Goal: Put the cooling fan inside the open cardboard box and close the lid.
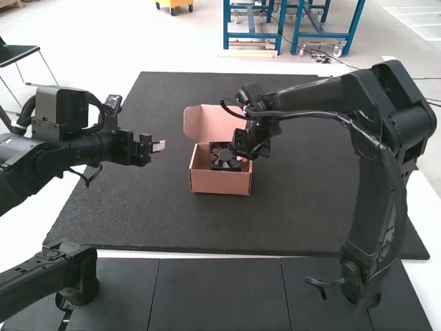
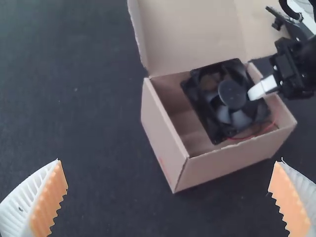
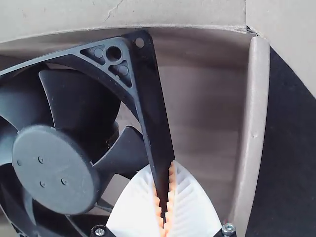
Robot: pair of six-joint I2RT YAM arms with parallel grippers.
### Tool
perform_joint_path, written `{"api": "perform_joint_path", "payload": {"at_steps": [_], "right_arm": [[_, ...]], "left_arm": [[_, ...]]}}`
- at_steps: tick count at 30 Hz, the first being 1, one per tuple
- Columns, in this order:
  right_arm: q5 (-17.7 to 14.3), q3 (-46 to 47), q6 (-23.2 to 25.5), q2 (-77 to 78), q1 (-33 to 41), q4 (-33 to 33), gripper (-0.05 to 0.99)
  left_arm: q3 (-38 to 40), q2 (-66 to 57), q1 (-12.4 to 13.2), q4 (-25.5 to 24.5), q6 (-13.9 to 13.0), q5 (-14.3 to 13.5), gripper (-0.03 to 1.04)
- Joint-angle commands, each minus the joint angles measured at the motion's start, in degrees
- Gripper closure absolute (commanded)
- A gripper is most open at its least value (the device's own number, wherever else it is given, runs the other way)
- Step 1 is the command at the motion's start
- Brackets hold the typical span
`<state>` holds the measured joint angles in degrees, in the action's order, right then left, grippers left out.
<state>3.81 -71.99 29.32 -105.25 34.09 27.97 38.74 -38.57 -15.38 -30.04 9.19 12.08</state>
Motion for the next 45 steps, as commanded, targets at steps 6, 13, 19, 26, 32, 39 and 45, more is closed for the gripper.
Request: {"api": "perform_joint_path", "payload": {"at_steps": [6,13,19,26,32,39,45], "right_arm": [[2.34,-2.81,-1.2,0.4,2.04,1.65,0.96],[2.51,-2.37,-2.16,0.4,2.13,3.15,0.96],[2.43,-1.4,-2.69,0.31,2.13,3.32,0.96],[3.13,-0.7,-2.51,-0.48,2.13,3.15,0.91],[4.62,-0.96,-2.69,-0.57,2.3,2.97,0.75],[4.71,-1.58,-3.83,-0.57,2.48,2.97,0.51],[5.15,-7.82,-7.35,-0.22,2.39,5.87,0.43]], "left_arm": [[-0.6,0.77,0.26,1.3,0.65,0.93,0.05],[-0.51,0.77,0.26,1.39,0.83,0.93,0.05],[-0.42,0.77,0.26,1.83,0.83,1.02,0.05],[-0.51,0.86,0.26,2.01,1.18,1.02,0.05],[-0.51,0.86,0.26,2.01,1.18,0.93,0.05],[-0.42,0.86,0.26,2.01,1.18,1.02,0.05],[-0.6,0.69,0.26,2.53,1.18,0.93,0.05]]}}
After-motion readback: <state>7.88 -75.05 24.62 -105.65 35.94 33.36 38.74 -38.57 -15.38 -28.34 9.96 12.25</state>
